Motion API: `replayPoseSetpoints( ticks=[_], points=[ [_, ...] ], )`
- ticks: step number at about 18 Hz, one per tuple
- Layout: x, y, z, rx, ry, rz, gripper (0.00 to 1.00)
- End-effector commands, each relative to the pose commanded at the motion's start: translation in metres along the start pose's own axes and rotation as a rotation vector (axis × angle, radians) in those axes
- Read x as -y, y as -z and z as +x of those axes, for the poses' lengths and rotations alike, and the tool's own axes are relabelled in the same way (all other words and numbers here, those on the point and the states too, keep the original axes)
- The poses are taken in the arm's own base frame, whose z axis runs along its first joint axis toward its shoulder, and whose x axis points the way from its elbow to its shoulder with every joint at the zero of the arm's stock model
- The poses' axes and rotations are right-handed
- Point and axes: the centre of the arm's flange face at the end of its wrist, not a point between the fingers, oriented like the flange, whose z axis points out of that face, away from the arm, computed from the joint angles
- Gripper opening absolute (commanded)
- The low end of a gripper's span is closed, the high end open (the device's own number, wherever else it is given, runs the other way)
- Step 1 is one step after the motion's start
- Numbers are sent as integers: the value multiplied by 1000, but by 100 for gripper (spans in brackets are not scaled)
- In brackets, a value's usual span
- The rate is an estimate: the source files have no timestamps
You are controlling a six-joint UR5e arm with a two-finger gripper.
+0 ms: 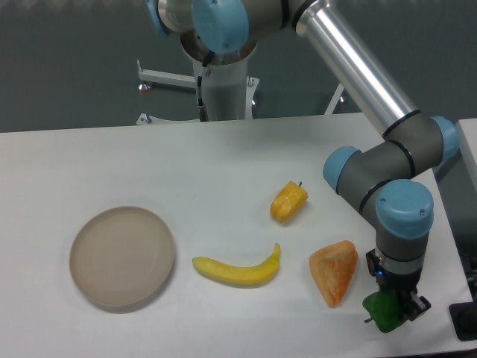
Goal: Place the green pepper on the table
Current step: 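Lift the held green pepper up from beside the orange wedge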
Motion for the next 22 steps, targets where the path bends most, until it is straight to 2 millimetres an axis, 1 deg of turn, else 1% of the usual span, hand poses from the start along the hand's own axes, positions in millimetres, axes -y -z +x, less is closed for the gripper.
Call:
replayPoseSetpoints(
  ticks=[8, 12, 14, 16, 17, 19, 22],
  points=[
    [0, 9, 1, -1, 1, 6, 39],
    [2, 20, 4, -1, 11, 13, 39],
    [6, 29, 14, -17, 12, 16, 39],
    [14, 40, 26, -33, 16, 41, 38],
    [15, 47, 34, -41, 28, 51, 38],
    [20, 63, 53, -64, 42, 68, 38],
    [41, 93, 93, -112, 109, 108, 38]
  ],
)
